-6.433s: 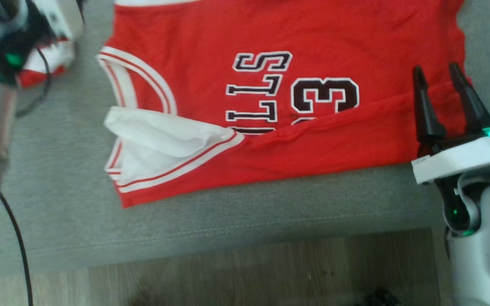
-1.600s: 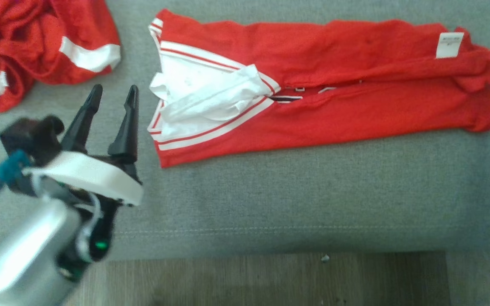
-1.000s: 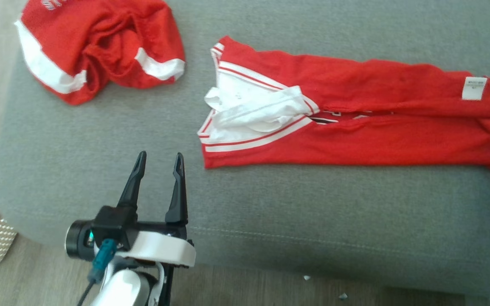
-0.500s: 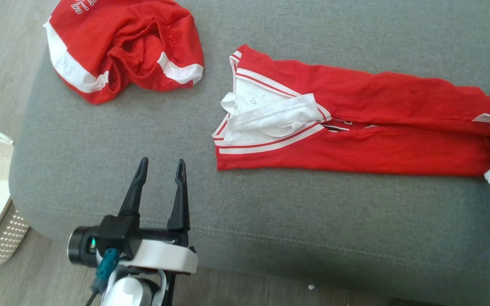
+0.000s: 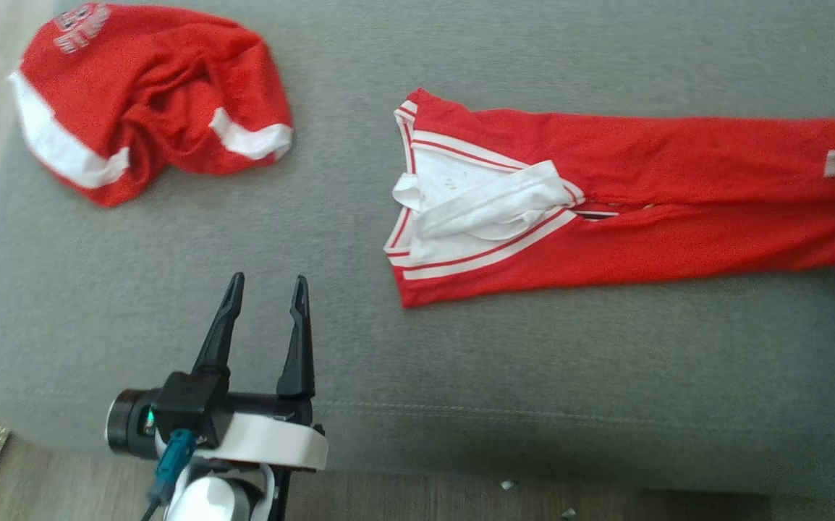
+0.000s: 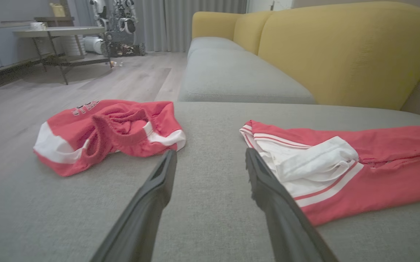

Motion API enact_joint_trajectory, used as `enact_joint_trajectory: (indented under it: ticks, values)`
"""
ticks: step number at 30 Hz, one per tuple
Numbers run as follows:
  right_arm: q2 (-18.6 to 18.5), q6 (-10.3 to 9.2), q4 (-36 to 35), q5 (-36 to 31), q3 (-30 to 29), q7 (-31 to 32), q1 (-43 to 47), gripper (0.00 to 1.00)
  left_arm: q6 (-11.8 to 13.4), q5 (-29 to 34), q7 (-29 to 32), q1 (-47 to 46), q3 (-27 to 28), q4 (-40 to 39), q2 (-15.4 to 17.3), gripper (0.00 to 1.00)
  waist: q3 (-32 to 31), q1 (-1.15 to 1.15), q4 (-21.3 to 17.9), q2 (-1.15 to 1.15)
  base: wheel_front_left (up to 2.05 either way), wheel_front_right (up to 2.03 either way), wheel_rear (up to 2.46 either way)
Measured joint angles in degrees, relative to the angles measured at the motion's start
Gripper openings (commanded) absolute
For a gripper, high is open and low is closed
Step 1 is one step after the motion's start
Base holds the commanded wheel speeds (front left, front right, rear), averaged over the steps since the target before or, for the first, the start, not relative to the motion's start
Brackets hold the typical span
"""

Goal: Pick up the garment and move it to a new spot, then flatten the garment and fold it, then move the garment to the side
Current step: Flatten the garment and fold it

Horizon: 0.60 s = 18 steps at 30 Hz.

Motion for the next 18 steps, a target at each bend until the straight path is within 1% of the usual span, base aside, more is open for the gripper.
enact_joint_trajectory:
  ticks: [4,5,8,10,13,18]
  values:
    - [-0.4,0.00,-4.5,-0.7,0.8,0.1,-1.0,0.00,-0.6,0.7,0.0,0.0,0.2,0.0,-0.4,1.00,-0.1,0.00,-2.3,0.00,0.00,0.00,0.00]
    - [-0.5,0.00,-5.9,-0.8,1.5,0.2,-1.0,0.00,-1.0,0.9,0.0,0.0,0.2,0.0,-0.5,1.00,-0.1,0.00,-2.8,0.00,0.00,0.00,0.00]
    - [-0.5,0.00,-10.8,-0.2,4.3,1.7,-0.9,0.00,-1.1,1.3,0.0,0.0,0.3,0.0,-0.8,1.00,-0.5,0.00,-3.9,0.00,0.00,0.00,0.00]
    - [0.1,-0.01,-14.8,1.2,7.6,3.1,-0.9,0.00,-1.1,1.5,0.0,0.0,0.5,0.1,-0.9,1.00,-0.7,0.00,-4.2,0.00,0.00,0.00,0.00]
    - [2.1,-0.01,-21.4,5.1,13.1,5.9,-0.4,0.00,-1.5,1.8,0.0,0.0,1.0,0.5,-0.9,1.00,-1.1,0.00,-4.1,0.00,0.00,0.00,0.00]
    - [5.6,-0.01,-31.7,12.3,21.5,10.5,4.2,0.00,-1.5,2.0,0.0,0.0,1.2,0.8,-1.0,1.00,-1.9,0.00,-2.8,0.00,0.00,0.00,0.00]
